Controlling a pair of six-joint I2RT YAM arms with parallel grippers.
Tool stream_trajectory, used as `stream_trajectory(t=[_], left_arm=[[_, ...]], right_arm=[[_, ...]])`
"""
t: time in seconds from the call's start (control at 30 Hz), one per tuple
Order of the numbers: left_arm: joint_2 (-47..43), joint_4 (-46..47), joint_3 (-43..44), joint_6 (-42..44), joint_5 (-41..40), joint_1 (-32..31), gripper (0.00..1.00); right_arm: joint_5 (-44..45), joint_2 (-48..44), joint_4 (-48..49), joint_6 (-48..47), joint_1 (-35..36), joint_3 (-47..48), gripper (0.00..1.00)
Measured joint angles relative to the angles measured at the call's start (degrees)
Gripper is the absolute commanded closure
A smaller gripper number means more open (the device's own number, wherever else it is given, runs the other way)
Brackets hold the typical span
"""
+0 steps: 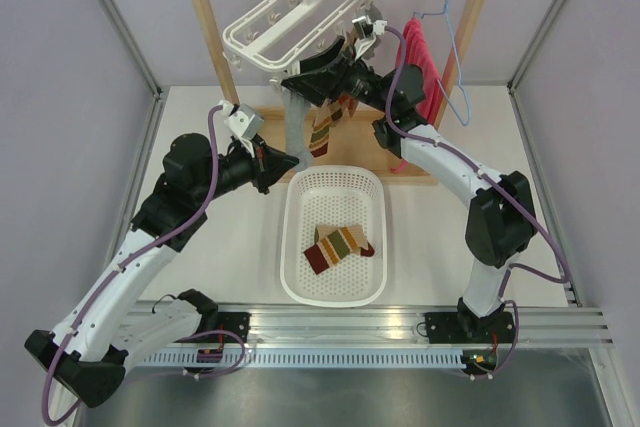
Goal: Remove the socks clipped to the hanger
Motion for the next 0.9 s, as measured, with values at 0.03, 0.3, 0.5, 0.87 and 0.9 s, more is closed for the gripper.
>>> stream_trajectory(t=[0.03,0.3,0.5,0.87,0.9], left_arm=[[0.0,0.0,0.0,0.0,0.0,0.0,0.98],[0.1,0.1,-0.1,0.0,0.0,0.0,0.98],[0.1,0.2,-0.1,0.0,0.1,0.0,0.98],[0.2,0.2,-0.2,0.0,1.0,0.0,0.98],[0.3,0.2,-0.2,0.0,1.0,0.0,0.98]], right_arm=[[0.0,0.1,0.0,0.0,0.0,0.0,0.34],[0.1,0.2,0.7,0.0,0.0,0.0,0.40],[0.6,0.2,1.6,0.4,0.0,0.0,0.48],[1.2,1.5,3.7,2.0,0.0,0.1,0.99],[1.2,1.6,3.7,2.0,0.0,0.1,0.99]])
